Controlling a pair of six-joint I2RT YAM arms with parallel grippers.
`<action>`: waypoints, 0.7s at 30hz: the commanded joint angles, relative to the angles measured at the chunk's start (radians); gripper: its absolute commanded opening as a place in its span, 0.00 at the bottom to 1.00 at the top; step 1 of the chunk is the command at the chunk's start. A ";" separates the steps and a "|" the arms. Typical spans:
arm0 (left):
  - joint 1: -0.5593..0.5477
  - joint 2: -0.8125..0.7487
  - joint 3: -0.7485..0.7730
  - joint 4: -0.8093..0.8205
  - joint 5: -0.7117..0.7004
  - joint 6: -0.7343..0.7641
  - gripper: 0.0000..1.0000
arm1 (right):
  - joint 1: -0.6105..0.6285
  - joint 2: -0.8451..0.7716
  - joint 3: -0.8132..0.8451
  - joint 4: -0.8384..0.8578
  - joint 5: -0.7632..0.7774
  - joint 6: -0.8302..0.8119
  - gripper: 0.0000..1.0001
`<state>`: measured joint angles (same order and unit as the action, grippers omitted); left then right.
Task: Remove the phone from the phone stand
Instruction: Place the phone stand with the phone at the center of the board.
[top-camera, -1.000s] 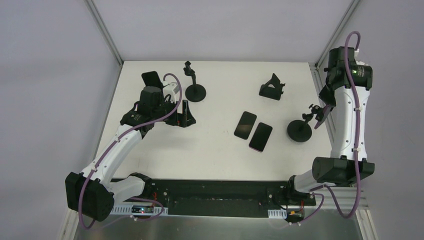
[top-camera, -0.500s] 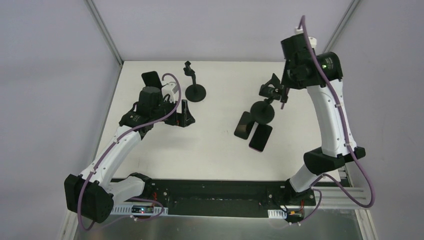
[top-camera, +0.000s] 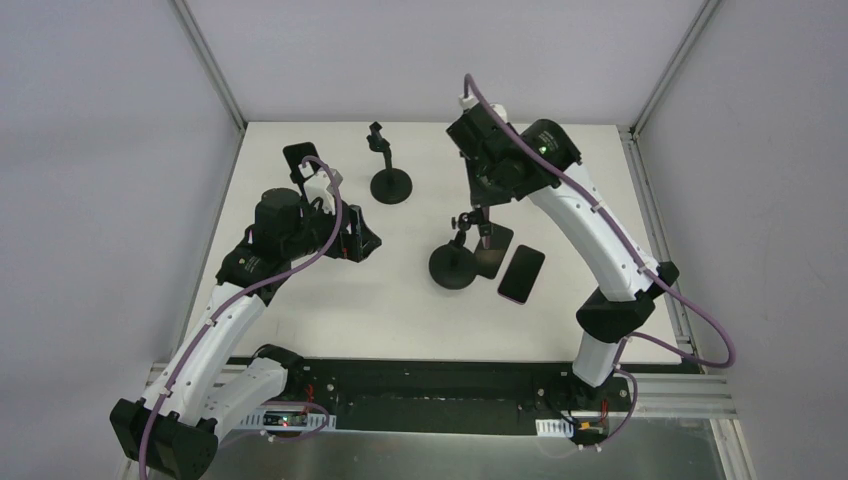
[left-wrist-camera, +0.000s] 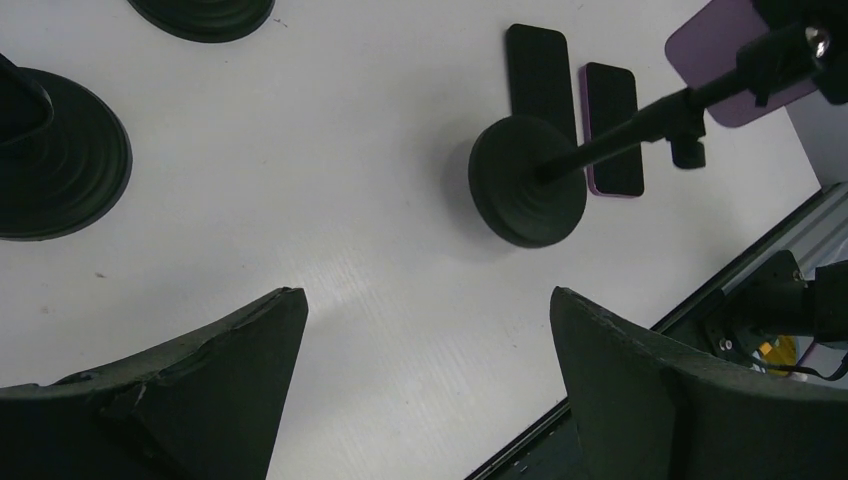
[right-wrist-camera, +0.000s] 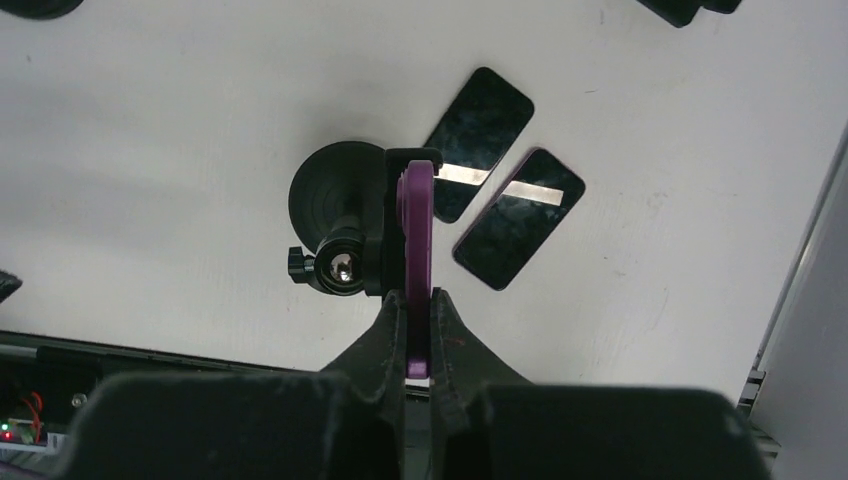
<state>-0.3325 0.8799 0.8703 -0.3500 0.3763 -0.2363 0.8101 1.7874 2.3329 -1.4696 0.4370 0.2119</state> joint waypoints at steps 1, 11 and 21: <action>0.001 -0.005 0.005 0.005 -0.024 -0.013 0.96 | 0.069 -0.031 -0.027 0.061 0.023 0.044 0.00; 0.001 0.017 0.013 0.006 0.001 -0.014 0.96 | 0.182 -0.040 -0.191 0.112 0.036 0.101 0.07; 0.001 0.022 0.047 0.009 0.005 -0.060 0.99 | 0.215 -0.068 -0.223 0.138 0.038 0.118 0.73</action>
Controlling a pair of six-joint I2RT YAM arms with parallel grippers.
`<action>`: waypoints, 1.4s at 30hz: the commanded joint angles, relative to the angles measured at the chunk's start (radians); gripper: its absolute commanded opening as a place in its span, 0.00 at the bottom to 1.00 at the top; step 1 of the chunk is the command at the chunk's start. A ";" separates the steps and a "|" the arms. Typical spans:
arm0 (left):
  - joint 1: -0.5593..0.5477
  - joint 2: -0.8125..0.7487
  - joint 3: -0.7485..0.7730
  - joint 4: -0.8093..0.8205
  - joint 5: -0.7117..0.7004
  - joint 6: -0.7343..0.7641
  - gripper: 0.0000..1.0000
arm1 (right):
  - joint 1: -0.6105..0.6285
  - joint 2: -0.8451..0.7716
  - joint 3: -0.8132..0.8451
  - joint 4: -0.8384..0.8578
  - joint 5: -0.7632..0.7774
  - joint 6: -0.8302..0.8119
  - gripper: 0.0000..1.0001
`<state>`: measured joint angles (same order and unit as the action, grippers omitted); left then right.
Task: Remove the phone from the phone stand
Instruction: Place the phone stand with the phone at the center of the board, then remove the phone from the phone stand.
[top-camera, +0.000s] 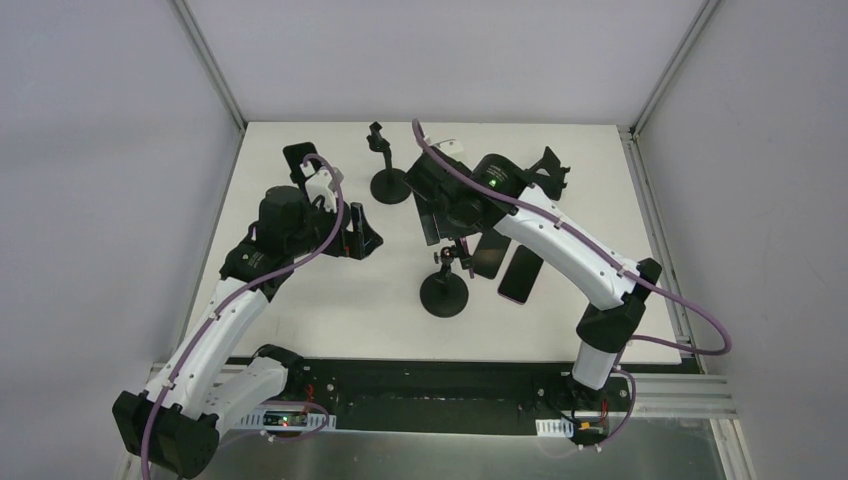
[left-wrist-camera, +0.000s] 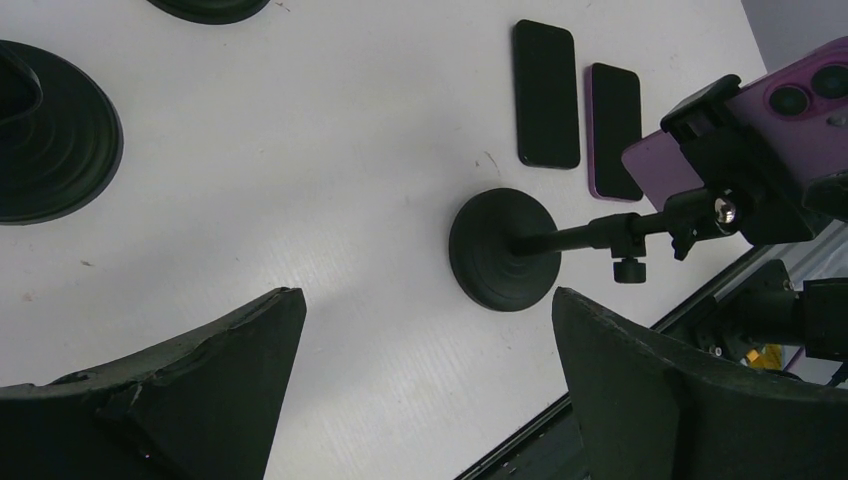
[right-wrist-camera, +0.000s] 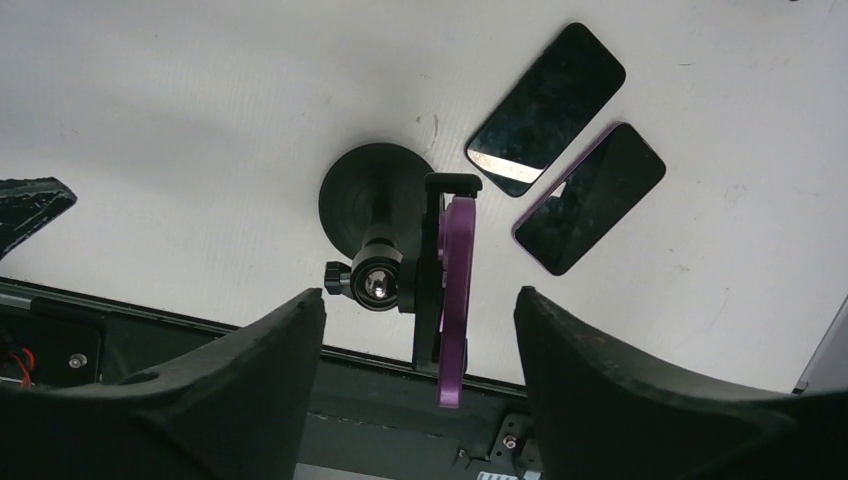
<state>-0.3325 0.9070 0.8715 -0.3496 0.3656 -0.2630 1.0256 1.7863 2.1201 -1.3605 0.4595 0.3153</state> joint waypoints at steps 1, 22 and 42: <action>0.001 -0.011 0.051 0.010 0.007 -0.037 0.99 | -0.001 -0.074 -0.009 0.031 0.017 0.015 0.76; -0.328 0.005 -0.022 0.306 0.029 0.174 0.99 | -0.464 -0.610 -0.566 0.524 -0.546 0.084 0.84; -0.474 0.291 -0.002 0.588 0.102 0.337 0.92 | -0.605 -0.830 -0.822 0.604 -0.644 0.056 0.84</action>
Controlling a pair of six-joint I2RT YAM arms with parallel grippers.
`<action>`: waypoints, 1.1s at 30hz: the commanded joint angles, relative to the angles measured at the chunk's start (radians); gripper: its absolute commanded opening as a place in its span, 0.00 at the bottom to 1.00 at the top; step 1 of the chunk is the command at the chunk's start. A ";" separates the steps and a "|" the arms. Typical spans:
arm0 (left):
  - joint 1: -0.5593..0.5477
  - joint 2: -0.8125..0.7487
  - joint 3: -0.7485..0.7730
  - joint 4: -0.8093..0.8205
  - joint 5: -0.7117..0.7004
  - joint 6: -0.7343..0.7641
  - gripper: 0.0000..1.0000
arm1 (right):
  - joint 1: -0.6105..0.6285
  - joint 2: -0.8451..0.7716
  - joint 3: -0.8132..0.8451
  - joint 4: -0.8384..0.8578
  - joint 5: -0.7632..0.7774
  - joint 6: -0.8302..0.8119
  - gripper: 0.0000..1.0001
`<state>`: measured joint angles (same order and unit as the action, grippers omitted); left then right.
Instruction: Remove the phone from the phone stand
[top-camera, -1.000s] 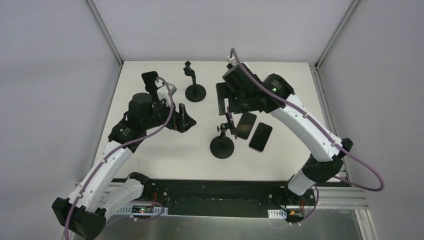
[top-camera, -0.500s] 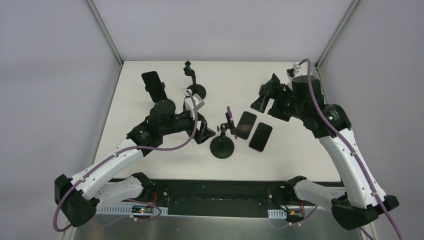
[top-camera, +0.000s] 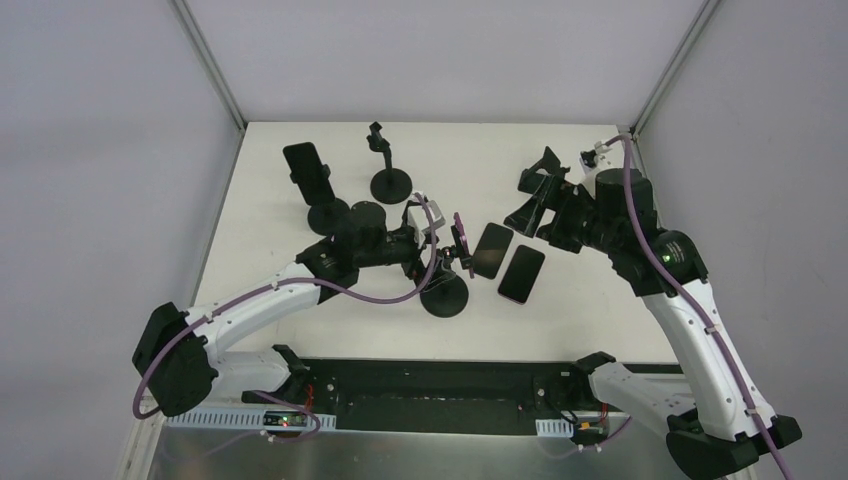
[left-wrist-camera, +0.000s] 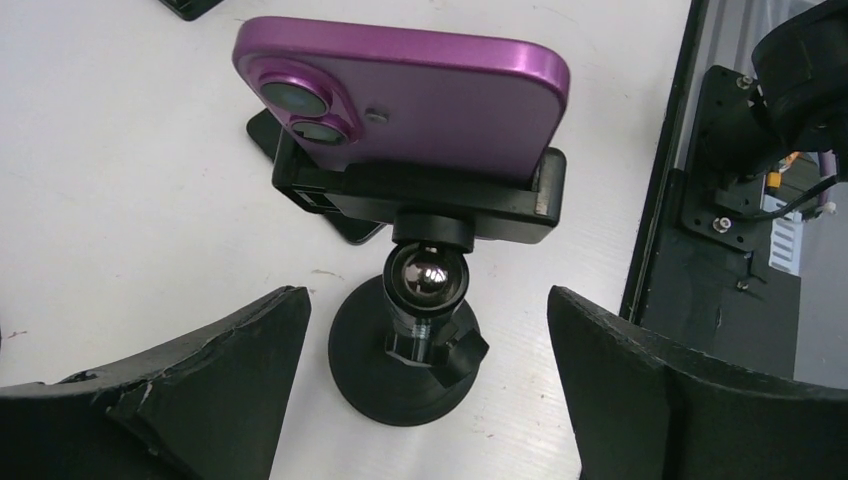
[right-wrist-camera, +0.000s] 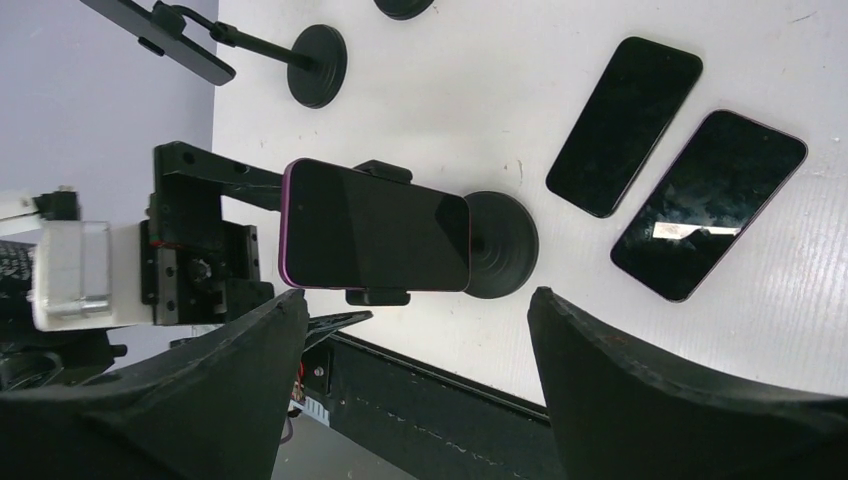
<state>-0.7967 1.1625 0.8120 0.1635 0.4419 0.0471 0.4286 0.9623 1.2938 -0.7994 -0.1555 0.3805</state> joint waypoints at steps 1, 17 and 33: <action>-0.010 0.048 0.067 0.076 0.026 0.020 0.91 | -0.008 -0.005 0.005 0.042 -0.033 -0.011 0.84; -0.010 0.161 0.137 0.082 0.092 0.011 0.72 | -0.017 -0.023 -0.016 0.026 -0.028 -0.037 0.85; -0.009 0.167 0.144 0.081 0.094 0.022 0.44 | -0.018 -0.025 -0.030 0.027 -0.033 -0.031 0.85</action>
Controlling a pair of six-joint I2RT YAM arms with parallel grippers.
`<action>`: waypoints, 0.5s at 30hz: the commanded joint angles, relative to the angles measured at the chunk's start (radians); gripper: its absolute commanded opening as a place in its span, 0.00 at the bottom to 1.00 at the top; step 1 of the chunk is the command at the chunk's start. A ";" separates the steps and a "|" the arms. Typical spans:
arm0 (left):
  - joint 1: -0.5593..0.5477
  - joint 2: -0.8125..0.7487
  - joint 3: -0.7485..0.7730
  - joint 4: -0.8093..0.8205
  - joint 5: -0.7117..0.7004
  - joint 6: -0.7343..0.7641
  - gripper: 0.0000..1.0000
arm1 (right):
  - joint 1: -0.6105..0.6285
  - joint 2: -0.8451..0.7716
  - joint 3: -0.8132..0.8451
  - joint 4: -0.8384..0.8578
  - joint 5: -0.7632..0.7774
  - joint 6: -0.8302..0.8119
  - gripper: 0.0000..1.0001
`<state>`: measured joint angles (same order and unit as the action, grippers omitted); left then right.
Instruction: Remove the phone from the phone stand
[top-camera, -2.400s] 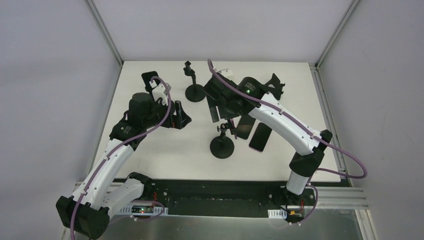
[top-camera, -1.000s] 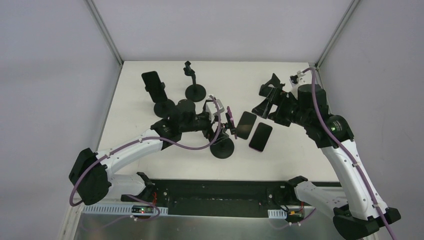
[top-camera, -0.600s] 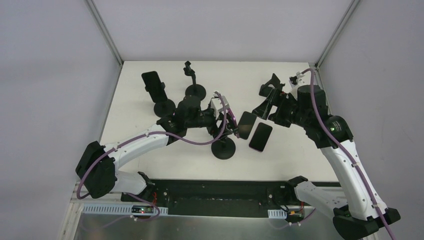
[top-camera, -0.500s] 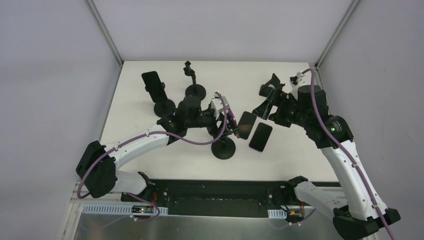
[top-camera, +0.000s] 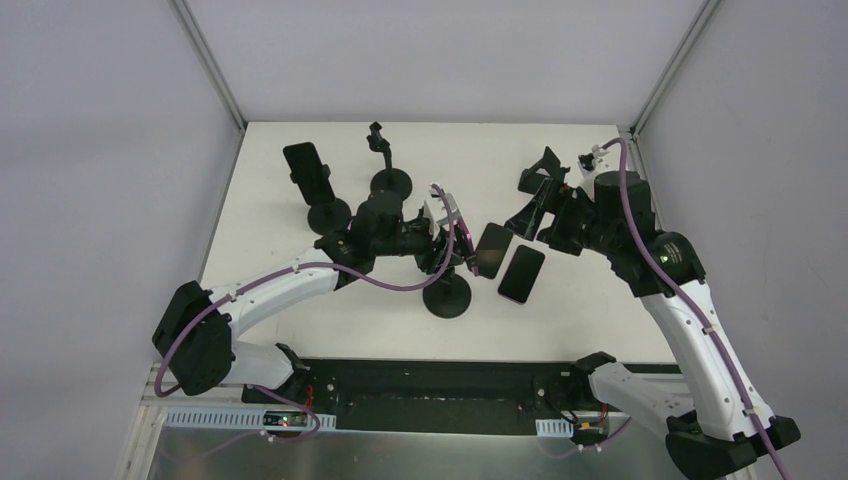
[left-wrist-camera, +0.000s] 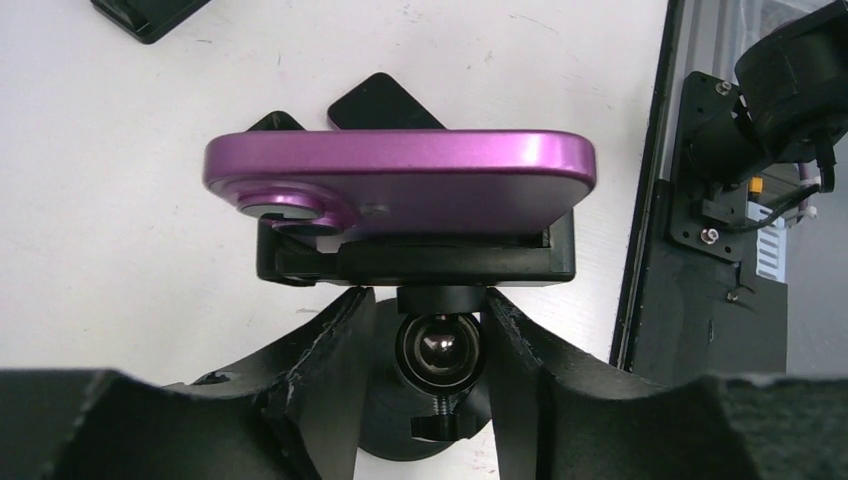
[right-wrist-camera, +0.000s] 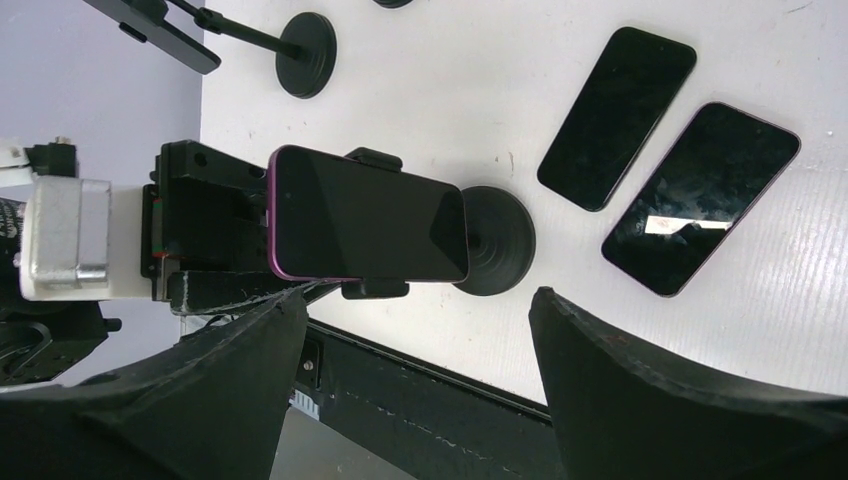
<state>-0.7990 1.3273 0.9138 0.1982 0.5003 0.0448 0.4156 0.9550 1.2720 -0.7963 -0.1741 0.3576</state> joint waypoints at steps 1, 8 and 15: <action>-0.006 0.001 0.041 0.046 0.049 0.030 0.40 | -0.005 -0.019 -0.010 0.022 -0.013 -0.008 0.85; 0.047 -0.007 0.033 0.044 0.251 0.095 0.31 | -0.005 -0.029 -0.019 0.018 -0.008 -0.008 0.86; 0.191 0.033 0.092 0.043 0.632 0.104 0.34 | -0.006 -0.029 -0.025 0.010 -0.013 -0.011 0.86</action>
<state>-0.6666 1.3544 0.9230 0.1902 0.8665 0.1326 0.4156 0.9432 1.2507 -0.7975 -0.1738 0.3576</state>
